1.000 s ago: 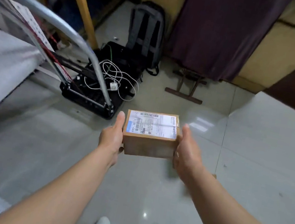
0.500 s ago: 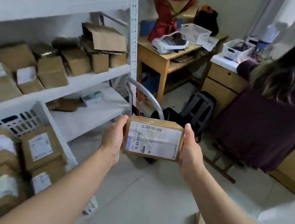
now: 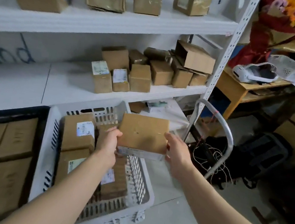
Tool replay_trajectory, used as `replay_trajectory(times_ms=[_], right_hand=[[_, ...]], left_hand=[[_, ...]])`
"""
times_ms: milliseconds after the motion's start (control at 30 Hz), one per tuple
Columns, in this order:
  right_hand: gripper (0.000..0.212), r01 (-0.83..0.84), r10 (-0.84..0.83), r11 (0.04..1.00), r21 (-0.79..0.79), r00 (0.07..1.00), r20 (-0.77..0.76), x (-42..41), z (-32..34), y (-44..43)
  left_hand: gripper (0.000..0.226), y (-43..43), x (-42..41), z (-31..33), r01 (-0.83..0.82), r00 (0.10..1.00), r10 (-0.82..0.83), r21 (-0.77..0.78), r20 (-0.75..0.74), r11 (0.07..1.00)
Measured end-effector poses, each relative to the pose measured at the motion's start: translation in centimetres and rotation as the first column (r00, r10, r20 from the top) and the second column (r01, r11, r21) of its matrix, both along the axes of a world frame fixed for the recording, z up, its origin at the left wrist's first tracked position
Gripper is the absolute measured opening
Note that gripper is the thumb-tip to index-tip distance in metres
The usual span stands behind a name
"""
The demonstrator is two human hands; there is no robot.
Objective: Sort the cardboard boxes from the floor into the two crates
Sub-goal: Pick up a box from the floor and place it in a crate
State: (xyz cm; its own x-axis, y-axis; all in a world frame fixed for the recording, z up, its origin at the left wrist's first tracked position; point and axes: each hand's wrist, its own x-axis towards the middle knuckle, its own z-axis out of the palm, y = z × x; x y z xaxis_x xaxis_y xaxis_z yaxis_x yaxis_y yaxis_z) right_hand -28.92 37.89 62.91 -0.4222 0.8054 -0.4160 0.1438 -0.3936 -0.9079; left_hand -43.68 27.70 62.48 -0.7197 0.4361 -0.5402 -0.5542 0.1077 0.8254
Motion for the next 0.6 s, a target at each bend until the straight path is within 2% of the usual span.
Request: replay_trajectory(times_ms=[33, 133, 233, 333, 433, 600], right_hand=[[0.020, -0.024, 0.024, 1.000, -0.007, 1.000, 0.003, -1.8, -0.3, -0.1], [0.056, -0.097, 0.098, 0.995, -0.032, 0.995, 0.010, -6.9, -1.1, -0.4], [0.071, -0.155, 0.157, 0.987, -0.054, 0.987, 0.038, -11.0, -1.9, -0.6], [0.054, -0.202, 0.208, 0.977, -0.065, 0.974, 0.093, -14.0, -3.5, -0.7], [0.038, -0.196, 0.213, 0.964, -0.178, 0.974, 0.083, -16.1, -5.4, -1.0], [0.048, -0.093, 0.136, 0.956, -0.278, 0.981, 0.141, -18.3, -8.0, -1.1]], left_hand=[[0.035, -0.3, -1.7, -0.1, -0.009, 1.000, 0.009, -0.002, 0.015, 1.000], [0.032, -0.7, -6.7, -0.8, -0.033, 0.999, 0.032, -0.033, -0.007, 0.999], [0.021, -0.8, -11.1, -1.9, -0.024, 0.997, 0.016, -0.108, -0.075, 0.994], [0.023, -0.6, -14.6, -3.3, 0.034, 0.992, -0.055, -0.182, -0.110, 0.983], [0.034, 0.3, -17.3, -4.4, 0.115, 0.978, -0.151, -0.227, -0.146, 0.967], [0.041, 2.3, -20.2, -5.9, 0.173, 0.943, -0.245, -0.299, -0.224, 0.939]])
